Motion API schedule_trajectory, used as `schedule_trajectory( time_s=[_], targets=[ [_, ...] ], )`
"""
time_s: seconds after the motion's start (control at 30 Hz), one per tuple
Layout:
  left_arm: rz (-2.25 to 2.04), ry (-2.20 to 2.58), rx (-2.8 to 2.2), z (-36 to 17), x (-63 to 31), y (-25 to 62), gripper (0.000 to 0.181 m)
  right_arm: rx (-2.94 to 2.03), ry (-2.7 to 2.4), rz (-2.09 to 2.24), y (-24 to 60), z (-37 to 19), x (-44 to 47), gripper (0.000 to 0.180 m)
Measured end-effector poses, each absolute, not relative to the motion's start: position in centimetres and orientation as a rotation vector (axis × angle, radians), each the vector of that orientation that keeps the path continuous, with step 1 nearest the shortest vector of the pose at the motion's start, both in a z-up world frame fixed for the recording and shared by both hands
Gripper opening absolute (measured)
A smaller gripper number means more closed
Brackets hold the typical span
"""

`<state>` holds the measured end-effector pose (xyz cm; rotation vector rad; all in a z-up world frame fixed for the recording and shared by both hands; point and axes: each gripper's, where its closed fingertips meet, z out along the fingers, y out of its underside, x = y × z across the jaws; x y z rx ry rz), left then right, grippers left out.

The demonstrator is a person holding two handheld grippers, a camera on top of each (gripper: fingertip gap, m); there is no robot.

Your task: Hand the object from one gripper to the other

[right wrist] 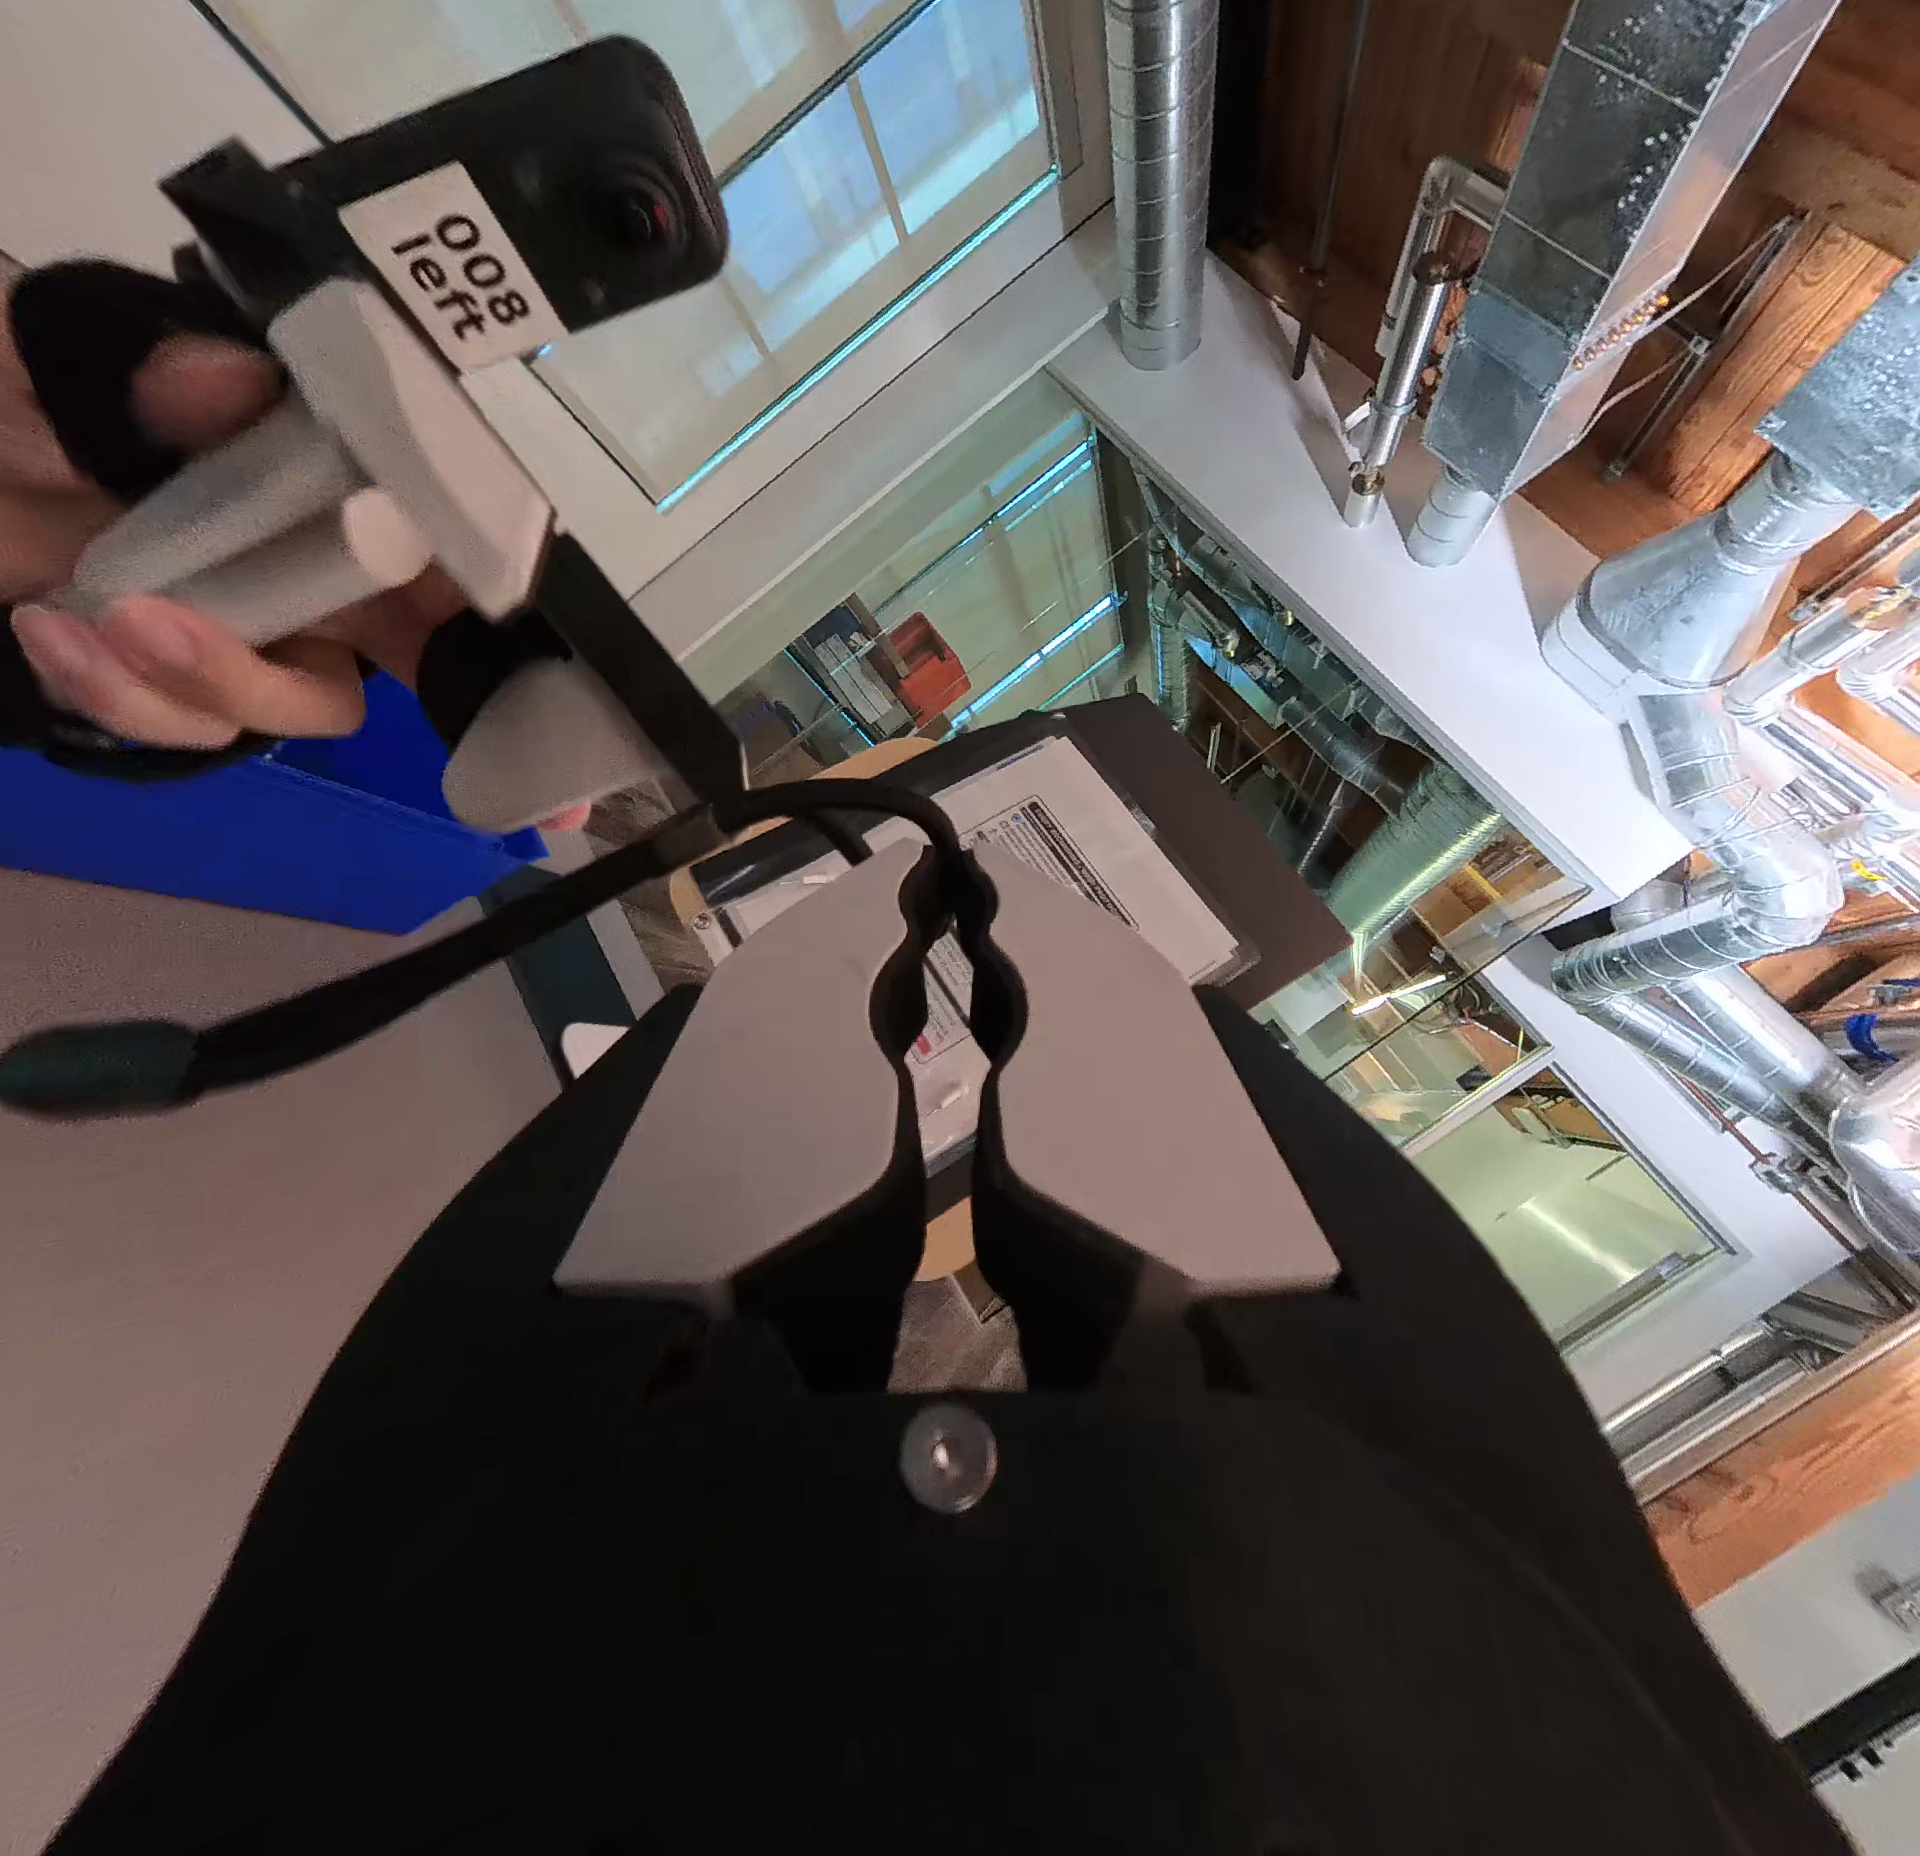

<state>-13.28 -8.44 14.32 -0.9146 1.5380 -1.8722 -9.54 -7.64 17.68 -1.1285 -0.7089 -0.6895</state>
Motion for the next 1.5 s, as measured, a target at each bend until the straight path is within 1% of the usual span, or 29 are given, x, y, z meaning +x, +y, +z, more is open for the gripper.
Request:
schedule_trajectory(
  time_s=[0.13, 0.2, 0.27, 0.4, 0.47, 0.53, 0.6, 0.7, 0.77, 0.87, 0.93, 1.13, 1.27, 1.37, 1.4, 1.43, 1.5],
  targets=[
    [-1.844, 1.6, -0.893, 12.9, -12.4, -10.1, 0.055, -1.118, -0.73, -0.673, -7.8, 17.7, -10.4, 0.003],
    [-1.903, 1.591, -0.883, 12.9, -12.4, -10.4, 0.048, -1.116, -0.738, -0.663, -7.8, 17.6, -10.8, 0.003],
    [-2.024, 1.582, -0.867, 13.3, -12.7, -10.8, 0.046, -1.116, -0.749, -0.655, -7.8, 17.4, -11.0, 0.003],
    [-2.206, 1.583, -0.84, 13.7, -13.4, -11.3, 0.027, -1.122, -0.774, -0.644, -7.4, 16.9, -11.5, 0.003],
    [-2.23, 1.575, -0.81, 13.8, -13.5, -11.3, 0.007, -1.086, -0.772, -0.663, -7.4, 17.0, -11.8, 0.004],
    [-2.149, 1.514, -0.818, 14.2, -13.2, -10.2, 0.007, -0.987, -0.741, -0.715, -8.1, 18.0, -11.7, 0.007],
    [-2.012, 1.379, -0.792, 15.7, -13.6, -7.8, 0.006, -0.902, -0.684, -0.776, -8.8, 19.1, -11.0, 0.024],
    [-1.764, 1.075, -0.755, 19.1, -16.0, -2.4, 0.005, -0.983, -0.657, -0.755, -8.2, 18.9, -9.8, 0.022],
    [-1.648, 0.867, -0.727, 21.0, -18.4, 0.8, 0.005, -1.016, -0.637, -0.717, -7.9, 18.6, -9.6, 0.016],
    [-1.572, 0.692, -0.708, 21.9, -20.3, 2.9, 0.005, -1.047, -0.641, -0.684, -7.3, 18.0, -10.1, 0.014],
    [-1.58, 0.736, -0.698, 21.8, -19.8, 2.0, 0.005, -1.072, -0.649, -0.623, -6.9, 17.6, -11.1, 0.015],
    [-1.463, 0.94, -0.748, 19.4, -16.1, -1.3, 0.005, -1.24, -0.588, -0.231, -5.3, 15.5, -14.1, 0.02],
    [-1.484, 1.092, -0.721, 18.1, -14.5, -4.7, 0.005, -1.353, -0.573, -0.08, -3.8, 13.4, -14.6, 0.026],
    [-1.512, 1.165, -0.706, 17.5, -14.1, -6.2, 0.005, -1.393, -0.553, 0.029, -3.4, 12.8, -14.5, 0.026],
    [-1.533, 1.193, -0.698, 17.4, -14.1, -6.8, 0.005, -1.406, -0.572, 0.067, -3.5, 12.5, -14.6, 0.013],
    [-1.559, 1.214, -0.689, 17.3, -14.1, -7.2, 0.013, -1.41, -0.599, 0.091, -3.7, 12.5, -14.6, 0.007],
    [-1.586, 1.216, -0.689, 17.5, -14.2, -7.5, 0.03, -1.383, -0.574, 0.008, -3.9, 13.4, -12.8, 0.007]
  ],
)
